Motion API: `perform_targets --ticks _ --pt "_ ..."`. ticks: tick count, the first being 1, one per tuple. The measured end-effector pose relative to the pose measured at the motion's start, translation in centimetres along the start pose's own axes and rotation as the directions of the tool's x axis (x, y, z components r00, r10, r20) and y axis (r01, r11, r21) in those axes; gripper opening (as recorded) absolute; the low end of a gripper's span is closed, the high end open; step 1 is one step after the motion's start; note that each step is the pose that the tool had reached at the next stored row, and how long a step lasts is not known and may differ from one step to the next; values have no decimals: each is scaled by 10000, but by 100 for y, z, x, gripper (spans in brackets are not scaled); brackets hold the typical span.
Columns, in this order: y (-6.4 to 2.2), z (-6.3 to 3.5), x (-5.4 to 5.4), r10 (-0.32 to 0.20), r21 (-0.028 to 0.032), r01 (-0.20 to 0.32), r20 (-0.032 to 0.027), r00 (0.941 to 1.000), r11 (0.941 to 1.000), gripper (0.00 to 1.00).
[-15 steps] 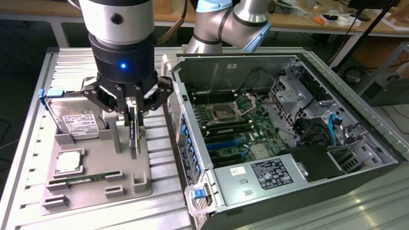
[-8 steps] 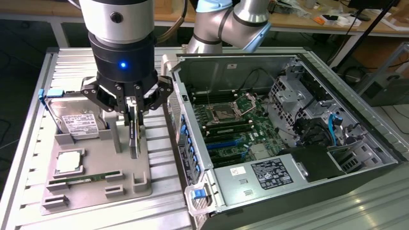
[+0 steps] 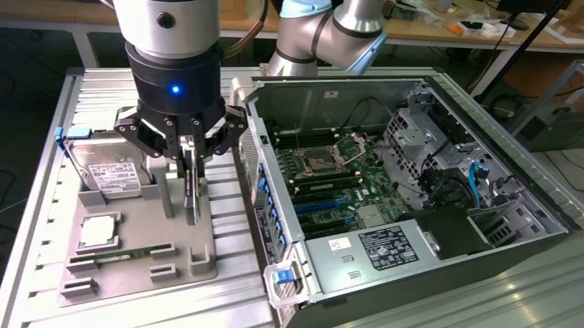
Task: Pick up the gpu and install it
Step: 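Pick up the gpu and move the gpu toward the slot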
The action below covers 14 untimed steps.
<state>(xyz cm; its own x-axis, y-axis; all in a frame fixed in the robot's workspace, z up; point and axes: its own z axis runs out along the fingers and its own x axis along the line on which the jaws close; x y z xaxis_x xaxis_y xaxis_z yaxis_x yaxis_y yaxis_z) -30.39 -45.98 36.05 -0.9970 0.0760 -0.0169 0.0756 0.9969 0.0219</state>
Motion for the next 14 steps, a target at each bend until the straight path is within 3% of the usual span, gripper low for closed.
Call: perform_targets --ticks 14 --pt "3 -126 -2 1 -1 -1 1 10000 10000 27"
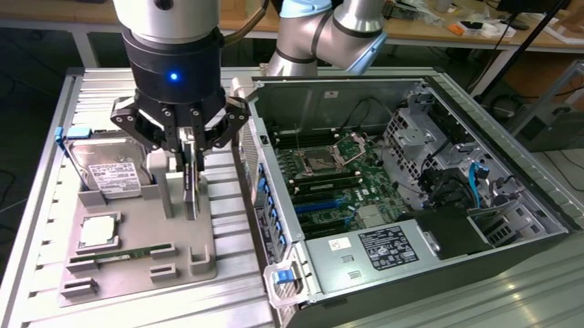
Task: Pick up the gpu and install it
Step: 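Pick up the gpu and move the gpu toward the slot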
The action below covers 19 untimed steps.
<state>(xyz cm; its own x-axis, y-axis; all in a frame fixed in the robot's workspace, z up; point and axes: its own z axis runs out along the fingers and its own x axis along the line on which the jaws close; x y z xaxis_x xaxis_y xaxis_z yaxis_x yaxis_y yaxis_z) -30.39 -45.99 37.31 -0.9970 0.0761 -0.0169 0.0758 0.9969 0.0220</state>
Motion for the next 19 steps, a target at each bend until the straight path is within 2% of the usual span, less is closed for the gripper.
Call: perform_targets --ticks 19 --pt "4 -204 -3 0 -1 0 0 10000 10000 27"
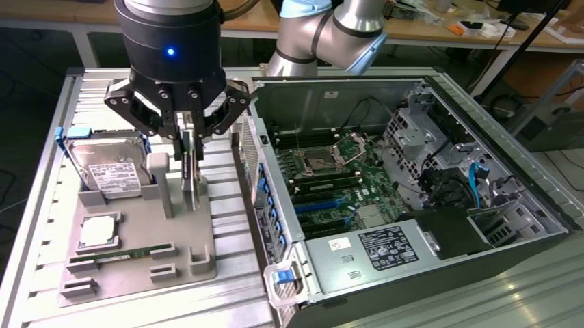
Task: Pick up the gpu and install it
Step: 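Pick up the gpu and move the gpu toward the slot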
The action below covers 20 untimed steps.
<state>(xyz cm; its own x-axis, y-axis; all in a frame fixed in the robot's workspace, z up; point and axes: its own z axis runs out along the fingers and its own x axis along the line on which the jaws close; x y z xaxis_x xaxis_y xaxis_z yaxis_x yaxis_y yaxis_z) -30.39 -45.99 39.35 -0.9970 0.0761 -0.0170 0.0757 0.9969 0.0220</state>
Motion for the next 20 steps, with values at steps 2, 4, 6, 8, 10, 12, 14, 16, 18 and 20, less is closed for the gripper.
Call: perform_targets --ticks 2,4,6,8,10,12,14,16,18,20 --pt "1 -17 0 0 1 0 -1 10000 10000 27" --pt "1 -38 -1 0 1 0 -1 10000 10000 27" --pt "1 -49 -1 0 0 0 0 10000 10000 27" --pt "1 -56 -1 0 1 0 -1 10000 10000 27" --pt "1 -58 -1 0 1 0 -1 10000 10000 27" --pt "2 -58 -1 0 1 0 -1 10000 10000 27" --pt "1 -63 -1 0 3 0 -2 10000 10000 27" --pt "2 -68 -1 0 1 0 -1 10000 10000 27" --pt "2 -75 -1 0 1 0 -1 10000 10000 27" --pt "2 -81 -2 0 1 0 0 10000 10000 27"
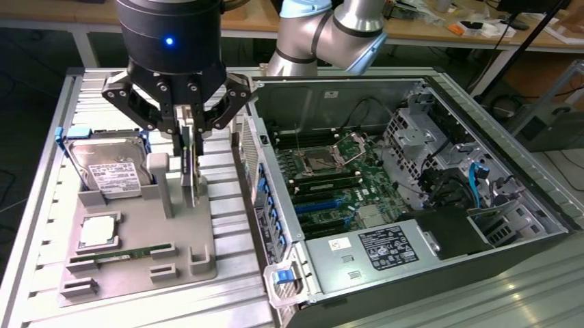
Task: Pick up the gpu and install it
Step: 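Pick up the gpu and move the gpu toward the slot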
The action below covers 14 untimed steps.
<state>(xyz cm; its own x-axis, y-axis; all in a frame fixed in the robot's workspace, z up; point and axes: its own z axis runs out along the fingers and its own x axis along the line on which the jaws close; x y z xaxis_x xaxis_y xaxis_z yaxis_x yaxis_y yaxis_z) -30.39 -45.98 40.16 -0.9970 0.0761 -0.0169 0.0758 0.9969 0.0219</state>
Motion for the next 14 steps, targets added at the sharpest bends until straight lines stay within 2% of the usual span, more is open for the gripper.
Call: perform_targets --ticks 14 --pt "2 -74 -1 0 0 0 -1 10000 10000 27"
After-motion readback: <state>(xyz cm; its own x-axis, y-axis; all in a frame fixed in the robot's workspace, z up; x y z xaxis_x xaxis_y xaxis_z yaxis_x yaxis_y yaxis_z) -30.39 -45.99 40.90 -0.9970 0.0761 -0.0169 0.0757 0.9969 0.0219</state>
